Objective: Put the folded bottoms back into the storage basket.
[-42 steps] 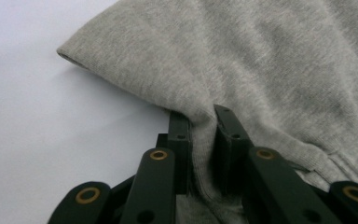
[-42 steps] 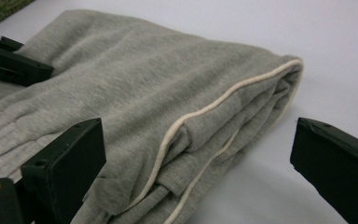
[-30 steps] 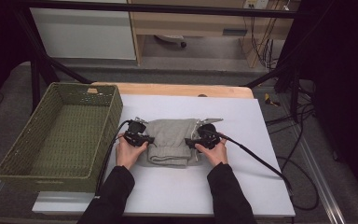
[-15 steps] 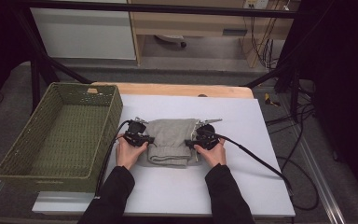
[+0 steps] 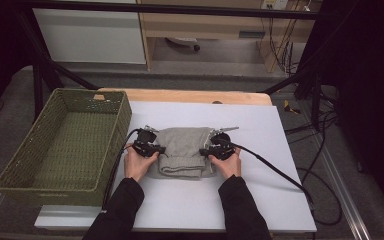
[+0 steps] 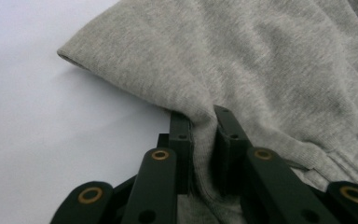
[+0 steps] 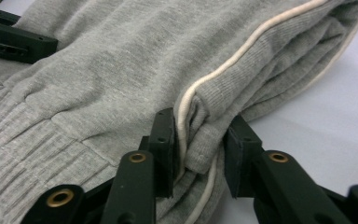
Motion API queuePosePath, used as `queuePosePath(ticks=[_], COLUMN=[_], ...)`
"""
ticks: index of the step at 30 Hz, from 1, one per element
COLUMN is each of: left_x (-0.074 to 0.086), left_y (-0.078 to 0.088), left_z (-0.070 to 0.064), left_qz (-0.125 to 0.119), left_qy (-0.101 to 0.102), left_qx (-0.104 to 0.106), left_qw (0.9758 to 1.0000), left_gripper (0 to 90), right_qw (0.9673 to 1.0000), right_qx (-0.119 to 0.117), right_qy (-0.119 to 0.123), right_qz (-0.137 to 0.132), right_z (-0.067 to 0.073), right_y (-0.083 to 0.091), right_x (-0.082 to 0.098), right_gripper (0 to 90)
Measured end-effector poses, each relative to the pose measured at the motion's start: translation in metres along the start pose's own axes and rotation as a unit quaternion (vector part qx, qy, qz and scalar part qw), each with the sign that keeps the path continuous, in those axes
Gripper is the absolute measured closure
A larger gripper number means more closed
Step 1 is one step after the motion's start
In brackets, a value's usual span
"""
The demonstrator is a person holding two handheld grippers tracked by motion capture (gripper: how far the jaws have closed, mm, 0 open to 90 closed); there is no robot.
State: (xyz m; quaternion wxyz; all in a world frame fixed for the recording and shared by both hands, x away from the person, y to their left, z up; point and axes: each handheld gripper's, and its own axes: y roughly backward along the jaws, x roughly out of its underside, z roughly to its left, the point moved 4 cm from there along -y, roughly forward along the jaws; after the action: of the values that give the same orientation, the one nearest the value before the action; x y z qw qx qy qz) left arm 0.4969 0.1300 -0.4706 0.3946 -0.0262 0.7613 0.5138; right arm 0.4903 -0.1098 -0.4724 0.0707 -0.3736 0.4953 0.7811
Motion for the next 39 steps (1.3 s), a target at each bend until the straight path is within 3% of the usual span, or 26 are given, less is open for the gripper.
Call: queuePosePath(ticks=[16, 39], left_x=[-0.001, -0.013], left_y=[0.003, 0.021], left_z=[0.002, -0.009], left_qz=[-0.005, -0.029], left_qy=[0.023, 0.005], left_qx=[0.015, 0.014], left_qw=[0.9996, 0.9995], left_gripper=[80.4, 80.6], right_qw=[0.9999, 0.9995], right_qx=[-0.005, -0.006], right_qy=[-0.002, 0.004], right_qz=[-0.010, -0.029], right_z=[0.001, 0.004], right_y=[0.005, 0.021], right_x=[-0.002, -0.007], right_gripper=[73.2, 73.2])
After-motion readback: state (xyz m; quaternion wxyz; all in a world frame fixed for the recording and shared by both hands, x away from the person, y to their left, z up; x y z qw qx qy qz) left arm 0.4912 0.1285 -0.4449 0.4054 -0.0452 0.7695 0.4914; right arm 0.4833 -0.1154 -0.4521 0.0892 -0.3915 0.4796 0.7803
